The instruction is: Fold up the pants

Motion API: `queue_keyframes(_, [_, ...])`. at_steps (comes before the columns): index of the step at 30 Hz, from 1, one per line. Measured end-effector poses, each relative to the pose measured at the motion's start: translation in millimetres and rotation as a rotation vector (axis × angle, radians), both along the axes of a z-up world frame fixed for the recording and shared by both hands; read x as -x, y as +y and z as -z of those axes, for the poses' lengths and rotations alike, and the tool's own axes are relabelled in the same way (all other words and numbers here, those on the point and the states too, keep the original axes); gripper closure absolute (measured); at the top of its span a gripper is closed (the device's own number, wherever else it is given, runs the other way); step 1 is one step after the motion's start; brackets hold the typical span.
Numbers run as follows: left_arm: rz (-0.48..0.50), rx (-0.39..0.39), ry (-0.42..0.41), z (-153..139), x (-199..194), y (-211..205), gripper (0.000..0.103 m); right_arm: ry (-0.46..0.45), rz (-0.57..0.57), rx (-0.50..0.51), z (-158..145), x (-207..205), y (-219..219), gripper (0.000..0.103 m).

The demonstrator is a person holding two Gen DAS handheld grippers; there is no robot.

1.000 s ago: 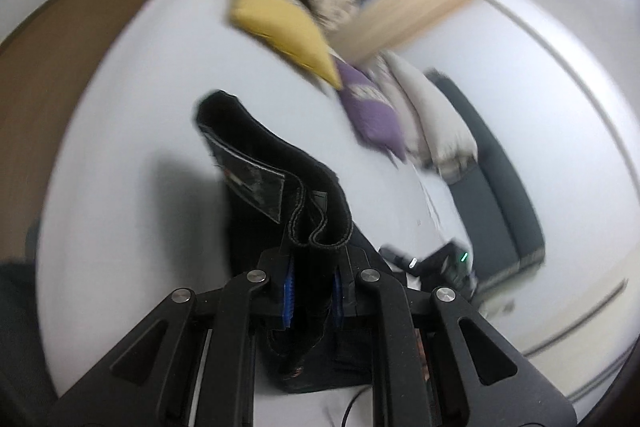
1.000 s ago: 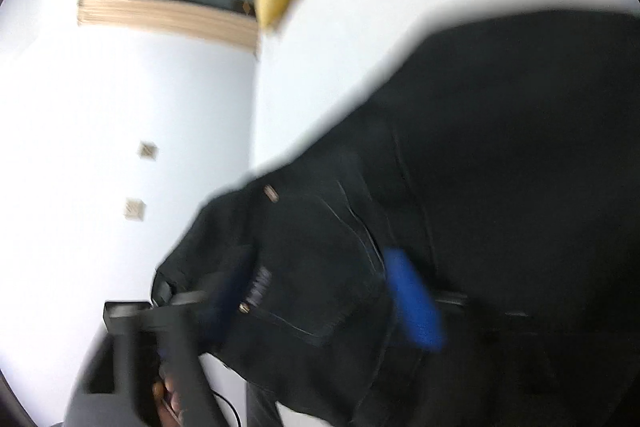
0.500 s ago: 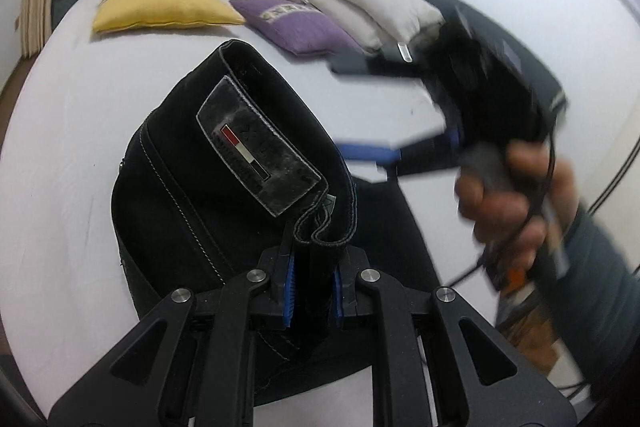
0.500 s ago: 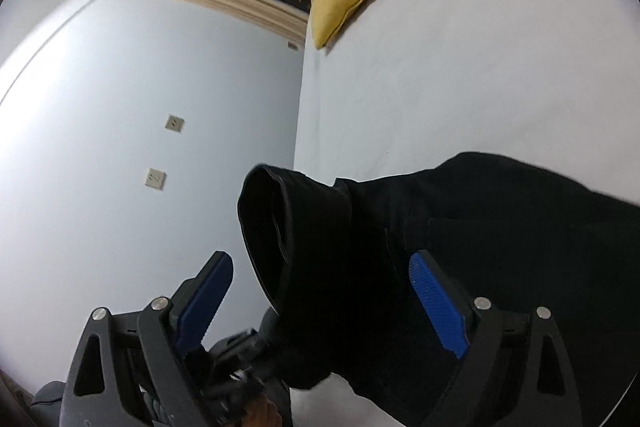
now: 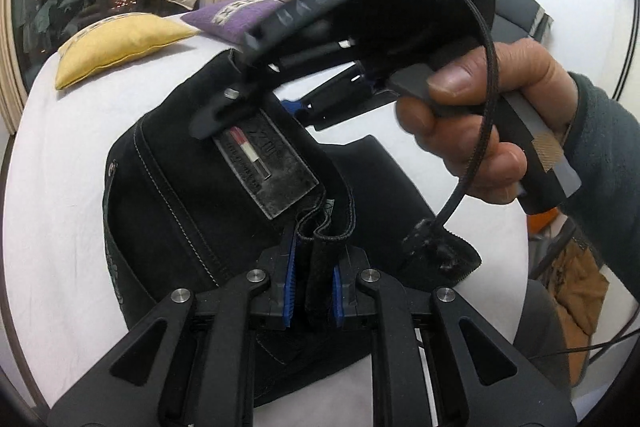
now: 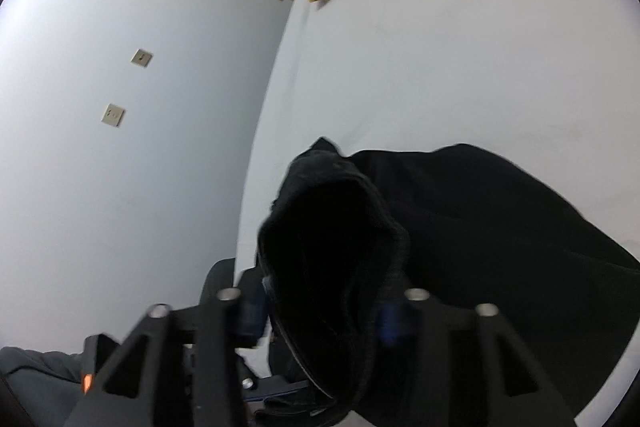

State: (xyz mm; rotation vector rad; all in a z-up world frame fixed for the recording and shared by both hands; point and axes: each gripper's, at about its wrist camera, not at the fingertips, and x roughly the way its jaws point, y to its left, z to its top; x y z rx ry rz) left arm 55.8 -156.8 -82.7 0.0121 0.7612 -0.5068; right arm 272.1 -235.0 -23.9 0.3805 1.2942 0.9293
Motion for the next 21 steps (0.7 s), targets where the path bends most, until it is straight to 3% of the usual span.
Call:
queue_keyframes(10, [0.147, -0.014, 0.002, -0.1, -13.0, -97.3, 0.091, -0.001, 0.153, -0.001, 9.7, 2.6, -105.7, 0.085])
queue_keyframes(18, [0.239, -0.049, 0.060, 34.0, -24.7, -175.7, 0.091, 0.063, 0.276, -0.003, 57.9, 5.5, -167.6, 0.085])
queue_keyframes(21, [0.247, -0.069, 0.084, 56.8, -32.6, -195.7, 0.091, 0.080, 0.310, -0.025, 71.6, 1.8, -171.5, 0.085])
